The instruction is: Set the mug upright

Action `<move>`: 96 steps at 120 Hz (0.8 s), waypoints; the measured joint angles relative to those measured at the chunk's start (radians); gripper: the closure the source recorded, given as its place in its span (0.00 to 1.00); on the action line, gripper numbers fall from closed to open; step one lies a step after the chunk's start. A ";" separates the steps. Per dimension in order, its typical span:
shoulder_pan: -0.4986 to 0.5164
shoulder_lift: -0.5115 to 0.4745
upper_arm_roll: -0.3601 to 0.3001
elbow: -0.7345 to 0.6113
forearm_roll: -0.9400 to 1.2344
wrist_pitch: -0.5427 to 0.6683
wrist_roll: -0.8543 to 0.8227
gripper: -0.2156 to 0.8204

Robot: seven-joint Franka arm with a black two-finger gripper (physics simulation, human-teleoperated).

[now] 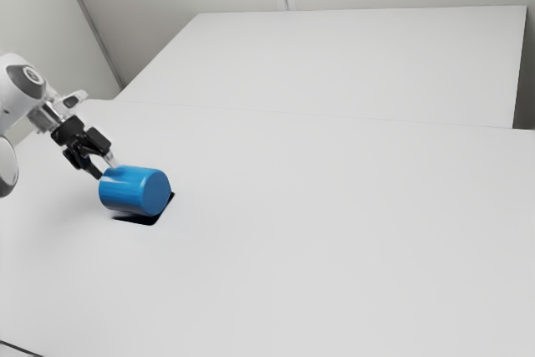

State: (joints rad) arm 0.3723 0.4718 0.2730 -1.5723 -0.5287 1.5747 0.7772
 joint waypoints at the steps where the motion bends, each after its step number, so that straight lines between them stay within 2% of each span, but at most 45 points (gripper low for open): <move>1: 0.002 0.002 0.000 0.000 -0.005 -0.004 0.003 0.21; 29: 0.065 0.064 0.002 0.003 -0.179 -0.074 0.066 0.21; 55: 0.074 0.085 0.010 -0.003 -0.292 -0.097 0.093 0.22; 65: 0.074 0.092 0.011 -0.005 -0.318 -0.101 0.099 0.25; 96: 0.076 0.094 0.018 -0.010 -0.357 -0.119 0.105 0.45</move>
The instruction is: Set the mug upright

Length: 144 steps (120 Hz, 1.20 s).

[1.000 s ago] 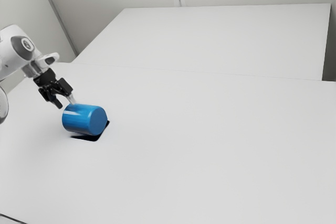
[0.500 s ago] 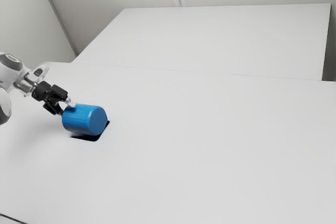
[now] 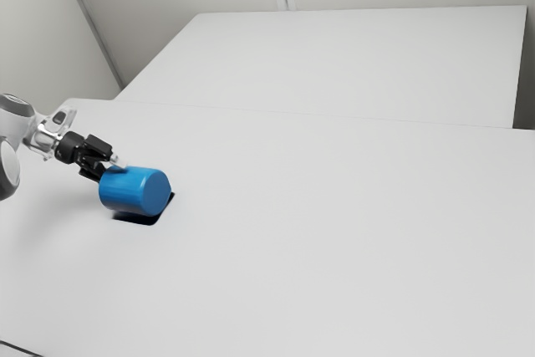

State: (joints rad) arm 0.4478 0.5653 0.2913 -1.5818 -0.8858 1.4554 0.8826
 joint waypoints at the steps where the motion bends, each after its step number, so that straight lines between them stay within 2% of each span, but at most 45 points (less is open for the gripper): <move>1: 0.000 0.000 0.000 0.000 -0.002 0.000 0.000 0.45; 29: 0.006 0.000 0.002 -0.015 -0.058 -0.036 0.001 0.56; 45: 0.006 -0.001 0.002 -0.032 -0.082 -0.050 0.001 0.74; 74: 0.005 -0.005 -0.011 -0.065 -0.129 -0.057 -0.002 0.91; 129: -0.009 -0.053 -0.036 -0.091 -0.149 -0.043 -0.018 0.96; 144: -0.015 -0.123 -0.093 -0.092 -0.070 0.023 -0.063 0.96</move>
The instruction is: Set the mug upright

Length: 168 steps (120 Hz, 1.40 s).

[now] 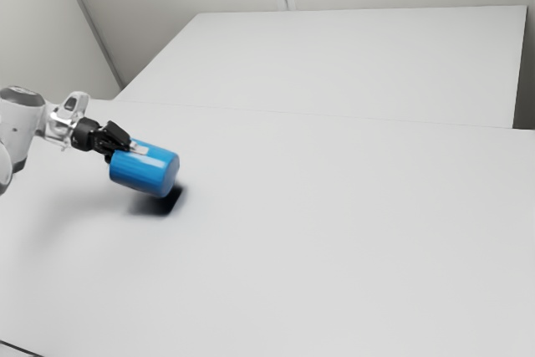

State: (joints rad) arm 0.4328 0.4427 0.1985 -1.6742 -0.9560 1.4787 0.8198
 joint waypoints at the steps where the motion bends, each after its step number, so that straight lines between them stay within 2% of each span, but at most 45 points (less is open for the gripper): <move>1: 0.000 -0.006 -0.004 0.000 0.009 0.007 -0.005 0.96; 13: -0.049 -0.064 -0.027 -0.015 0.126 0.099 -0.082 0.96; 35: -0.239 -0.230 -0.029 -0.223 0.281 0.354 -0.280 0.96; 48: -0.343 -0.272 -0.014 -0.275 0.376 0.480 -0.423 0.96; 63: -0.422 -0.298 0.016 -0.301 0.483 0.563 -0.593 0.96; 85: -0.490 -0.318 0.038 -0.323 0.637 0.618 -0.840 0.96; 115: -0.547 -0.311 0.052 -0.341 0.779 0.631 -1.135 0.95; 140: -0.609 -0.293 0.065 -0.342 0.894 0.658 -1.314 0.95; 168: -0.634 -0.267 0.064 -0.343 1.013 0.680 -1.472 0.95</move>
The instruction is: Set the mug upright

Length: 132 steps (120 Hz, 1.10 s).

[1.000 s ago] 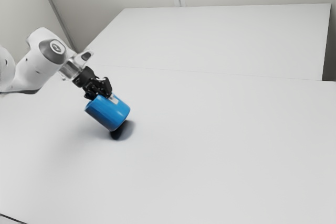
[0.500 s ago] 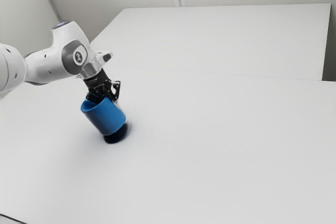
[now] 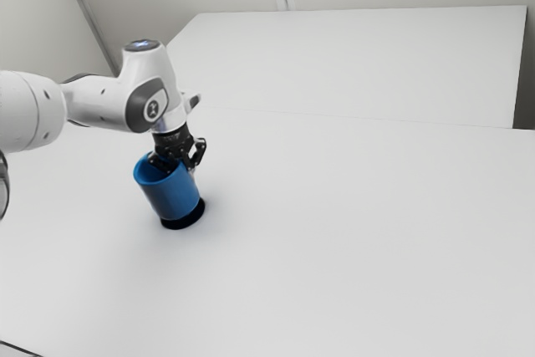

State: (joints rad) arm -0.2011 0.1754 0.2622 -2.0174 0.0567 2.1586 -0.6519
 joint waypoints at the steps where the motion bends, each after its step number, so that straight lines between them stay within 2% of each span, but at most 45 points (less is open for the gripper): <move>1: 0.000 0.001 0.000 0.000 0.000 0.001 -0.005 0.95; 53: -0.001 0.041 0.000 0.000 -0.086 0.034 -0.174 0.95; 73: -0.002 0.046 -0.001 0.004 -0.097 0.041 -0.198 0.60; 87: -0.002 0.043 -0.001 0.010 -0.101 0.042 -0.210 0.43; 106: -0.002 0.032 -0.001 0.021 -0.101 0.036 -0.221 0.32; 132: -0.002 0.000 -0.003 0.039 -0.101 0.010 -0.222 0.25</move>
State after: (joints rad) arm -0.2028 0.1758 0.2595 -1.9779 -0.0445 2.1685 -0.8740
